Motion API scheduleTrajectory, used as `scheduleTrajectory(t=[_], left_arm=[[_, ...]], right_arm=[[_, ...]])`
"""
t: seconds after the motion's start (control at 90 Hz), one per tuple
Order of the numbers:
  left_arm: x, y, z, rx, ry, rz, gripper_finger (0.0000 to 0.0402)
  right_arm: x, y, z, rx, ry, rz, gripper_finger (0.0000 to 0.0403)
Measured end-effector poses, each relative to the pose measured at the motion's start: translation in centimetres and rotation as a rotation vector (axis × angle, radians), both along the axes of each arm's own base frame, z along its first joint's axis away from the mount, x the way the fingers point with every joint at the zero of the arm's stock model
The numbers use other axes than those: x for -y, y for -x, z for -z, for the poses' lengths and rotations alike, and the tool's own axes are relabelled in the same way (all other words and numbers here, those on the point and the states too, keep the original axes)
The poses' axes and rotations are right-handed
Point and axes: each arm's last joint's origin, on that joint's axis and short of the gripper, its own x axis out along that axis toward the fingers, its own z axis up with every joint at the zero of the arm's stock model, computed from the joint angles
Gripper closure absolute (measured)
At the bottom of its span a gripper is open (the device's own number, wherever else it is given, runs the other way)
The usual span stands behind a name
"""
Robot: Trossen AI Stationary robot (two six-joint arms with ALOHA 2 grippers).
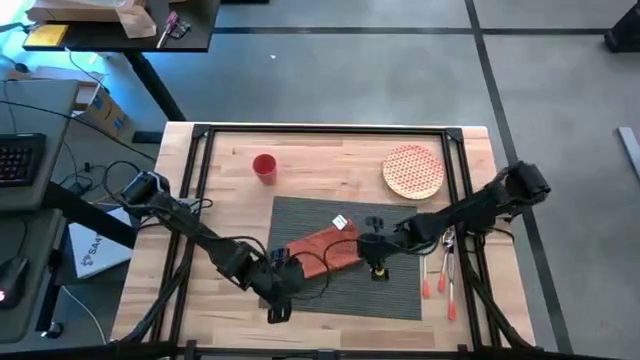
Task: Set table place
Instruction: Fold the orange table napkin
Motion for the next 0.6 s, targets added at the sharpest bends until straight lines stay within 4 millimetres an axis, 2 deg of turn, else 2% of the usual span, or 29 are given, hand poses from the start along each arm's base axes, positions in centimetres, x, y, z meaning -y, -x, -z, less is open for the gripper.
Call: scheduleTrajectory(t=[0.133, 0.211, 0.289, 0.444, 0.6], left_arm=[[-3.6, -0.7, 0.6, -0.123, 0.017, -0.179, 0.0395], [-6.0, -1.8, 1.0, -0.102, 0.010, -0.245, 0.0380], [-8.3, -3.0, 1.7, -0.036, 0.009, -0.240, 0.0356], [-11.6, -4.4, 4.4, 0.066, -0.008, -0.175, 0.0295], [-13.4, -5.1, 7.5, 0.081, -0.018, -0.130, 0.0249]], right_arm=[[0.3, 0.8, -1.7, 0.017, -0.191, 0.236, 0.0221], [0.4, 1.0, -2.2, 0.028, -0.246, 0.304, 0.0186], [0.3, 1.0, -2.2, 0.029, -0.282, 0.341, 0.0160], [0.1, 1.1, -2.3, -0.021, -0.369, 0.314, 0.0144], [-0.3, 1.7, -3.3, -0.014, -0.440, 0.302, 0.0147]])
